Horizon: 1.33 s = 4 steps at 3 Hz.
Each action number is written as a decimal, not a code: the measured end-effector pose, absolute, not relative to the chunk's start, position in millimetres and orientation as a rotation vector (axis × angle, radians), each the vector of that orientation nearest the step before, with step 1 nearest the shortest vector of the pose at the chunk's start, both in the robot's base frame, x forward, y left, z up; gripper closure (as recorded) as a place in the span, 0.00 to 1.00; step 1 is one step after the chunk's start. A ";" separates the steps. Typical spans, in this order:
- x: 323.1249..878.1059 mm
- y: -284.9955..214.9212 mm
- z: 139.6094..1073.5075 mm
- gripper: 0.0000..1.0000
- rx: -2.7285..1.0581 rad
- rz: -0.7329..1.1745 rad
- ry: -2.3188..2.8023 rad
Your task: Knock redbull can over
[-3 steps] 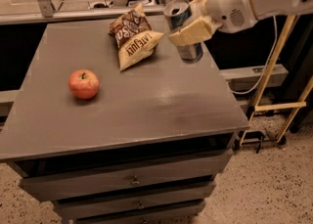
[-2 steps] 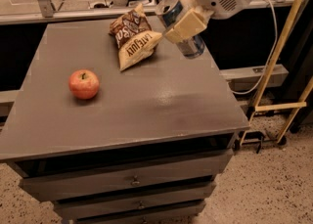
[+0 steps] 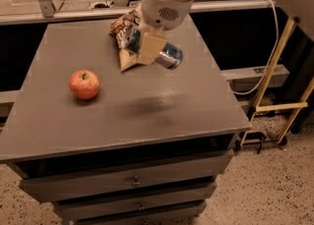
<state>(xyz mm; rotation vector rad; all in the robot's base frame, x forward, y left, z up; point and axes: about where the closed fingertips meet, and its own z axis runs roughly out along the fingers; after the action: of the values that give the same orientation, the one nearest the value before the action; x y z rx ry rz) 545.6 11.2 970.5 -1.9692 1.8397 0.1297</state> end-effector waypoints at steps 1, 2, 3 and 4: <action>544.7 23.8 932.0 1.00 -2.101 0.013 1.908; 543.5 21.4 898.4 0.83 -2.180 -0.064 1.985; 539.7 20.9 878.7 0.59 -2.255 -0.104 2.026; 536.1 20.4 864.7 0.35 -2.317 -0.141 2.051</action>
Offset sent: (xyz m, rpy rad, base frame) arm -0.0050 0.0045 -0.1107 -0.4272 0.1219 -0.0057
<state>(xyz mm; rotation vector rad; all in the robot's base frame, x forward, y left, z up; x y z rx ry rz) 536.1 20.4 864.7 -2.3166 2.0510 -0.1407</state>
